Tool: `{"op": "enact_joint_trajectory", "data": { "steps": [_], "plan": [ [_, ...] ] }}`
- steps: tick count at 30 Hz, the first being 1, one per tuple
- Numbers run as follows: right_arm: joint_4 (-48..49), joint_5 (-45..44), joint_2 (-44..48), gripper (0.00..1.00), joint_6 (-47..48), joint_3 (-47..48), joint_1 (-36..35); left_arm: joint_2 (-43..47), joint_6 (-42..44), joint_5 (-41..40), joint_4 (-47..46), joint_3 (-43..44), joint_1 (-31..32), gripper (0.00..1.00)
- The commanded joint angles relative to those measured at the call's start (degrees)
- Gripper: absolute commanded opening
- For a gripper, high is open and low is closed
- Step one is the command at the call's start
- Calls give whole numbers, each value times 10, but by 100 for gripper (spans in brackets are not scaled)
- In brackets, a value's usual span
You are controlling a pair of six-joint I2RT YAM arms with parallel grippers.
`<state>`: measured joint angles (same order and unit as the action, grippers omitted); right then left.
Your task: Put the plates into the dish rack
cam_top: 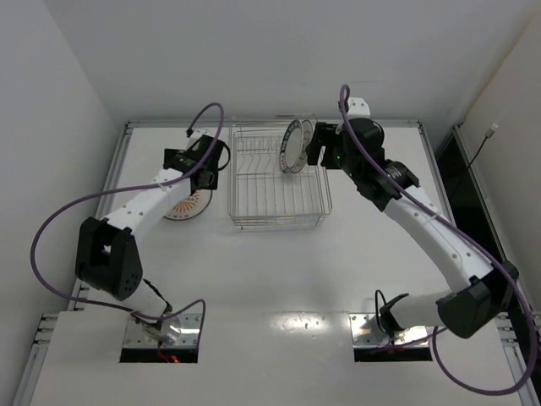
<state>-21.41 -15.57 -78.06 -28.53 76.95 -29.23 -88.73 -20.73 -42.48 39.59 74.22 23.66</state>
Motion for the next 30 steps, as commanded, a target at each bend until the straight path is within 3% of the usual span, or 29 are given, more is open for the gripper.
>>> {"op": "enact_joint_trajectory", "data": {
  "steps": [1, 8, 12, 17, 23, 30],
  "plan": [
    [20, 27, 41, 67, -6, -29, 1, -25, 71, 85, -41, 10, -68, 100],
    [6, 38, 101, 70, 0, -60, 1, -24, 123, 127, -137, -97, -86, 100],
    [1, 55, 106, 70, 0, -66, 1, 11, 171, 143, -235, -168, -86, 100],
    [-27, 84, 106, 70, 0, -59, 1, 22, 214, 181, -287, -216, -86, 100],
    [-65, 97, 106, 70, 23, -30, 1, 64, 294, 260, -372, -301, -86, 89],
    [-92, 80, 130, 73, 35, -16, 7, 41, 332, 177, -406, -314, -86, 87]
  ]
}}
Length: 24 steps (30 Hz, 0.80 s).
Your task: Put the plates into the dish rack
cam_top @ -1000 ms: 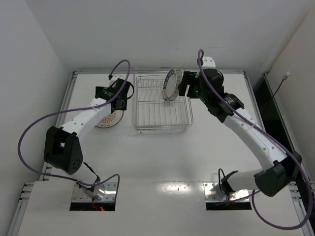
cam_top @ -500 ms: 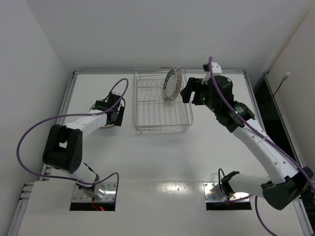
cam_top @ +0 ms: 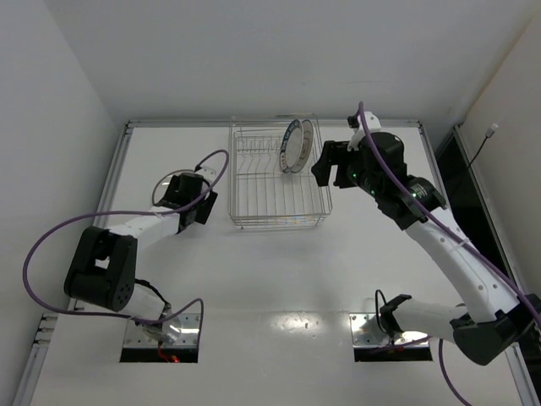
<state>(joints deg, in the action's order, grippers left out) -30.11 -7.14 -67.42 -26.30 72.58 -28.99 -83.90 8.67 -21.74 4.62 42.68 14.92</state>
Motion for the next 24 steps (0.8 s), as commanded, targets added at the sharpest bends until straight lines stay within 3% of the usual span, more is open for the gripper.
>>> {"op": "enact_joint_trajectory", "data": {
  "steps": [1, 3, 8, 18, 24],
  "plan": [
    [-5, -4, 30, 73, 13, 27, 4, -16, 38, -30, -57, 7, 1, 87],
    [-5, -4, 35, 73, 13, 27, 4, -37, 43, -30, -46, 14, 1, 87],
    [-16, -4, 41, 73, 18, 27, 4, -129, 36, -42, -9, 57, 1, 74],
    [-35, -25, 47, 77, 37, 43, 4, -111, 30, -53, -30, 34, 1, 71],
    [-35, -20, 47, 77, 37, 43, 4, -46, 31, -77, -43, 21, -4, 71]
  ]
}}
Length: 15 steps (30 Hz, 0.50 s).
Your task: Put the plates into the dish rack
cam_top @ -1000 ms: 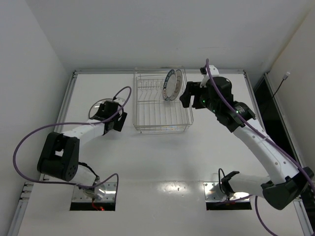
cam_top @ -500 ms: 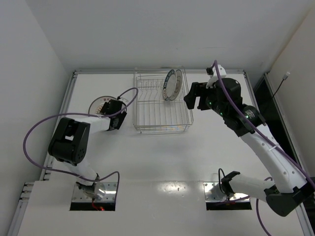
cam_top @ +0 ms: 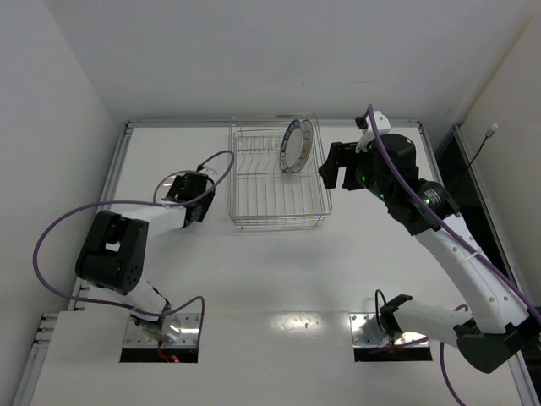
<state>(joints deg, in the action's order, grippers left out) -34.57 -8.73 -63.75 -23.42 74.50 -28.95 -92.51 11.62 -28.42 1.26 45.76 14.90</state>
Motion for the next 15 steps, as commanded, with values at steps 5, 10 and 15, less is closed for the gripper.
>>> {"op": "enact_joint_trajectory", "data": {
  "steps": [5, 10, 15],
  "plan": [
    [10, 1, 10, 77, 8, 24, 4, 77, 2, 26, -9, -23, -4, 71],
    [5, 1, 10, 77, 8, 24, 4, 96, 13, 108, 3, -36, -4, 71],
    [5, 1, 10, 77, 3, 24, 4, 59, 18, 136, 27, -30, -4, 71]
  ]
}}
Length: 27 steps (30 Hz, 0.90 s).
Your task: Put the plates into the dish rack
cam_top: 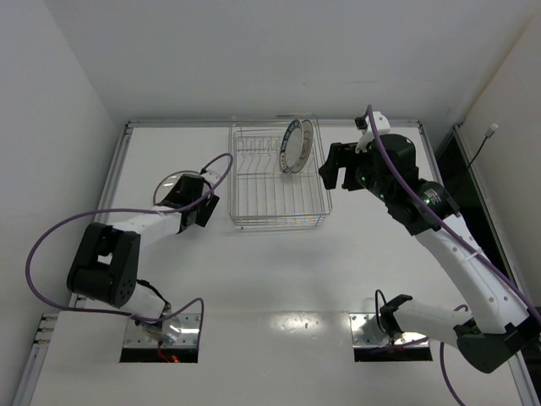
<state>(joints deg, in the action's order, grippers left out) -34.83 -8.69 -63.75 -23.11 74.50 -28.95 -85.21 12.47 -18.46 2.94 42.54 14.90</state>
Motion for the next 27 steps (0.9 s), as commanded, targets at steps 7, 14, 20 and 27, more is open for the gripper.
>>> {"op": "enact_joint_trajectory", "data": {
  "steps": [7, 14, 20, 27],
  "plan": [
    [2, 1, 10, 77, 0, 24, 4, -71, 10, 31, 23, 13, -4, 71],
    [2, -5, 15, 77, 5, 24, 4, -137, -14, -28, 23, 44, -4, 60],
    [-3, -12, 15, 77, 11, 24, 9, -183, -27, -43, 45, 79, -4, 36],
    [-9, -12, 15, 79, 11, 29, 9, -190, -38, -49, 51, 90, -4, 10]
  ]
}}
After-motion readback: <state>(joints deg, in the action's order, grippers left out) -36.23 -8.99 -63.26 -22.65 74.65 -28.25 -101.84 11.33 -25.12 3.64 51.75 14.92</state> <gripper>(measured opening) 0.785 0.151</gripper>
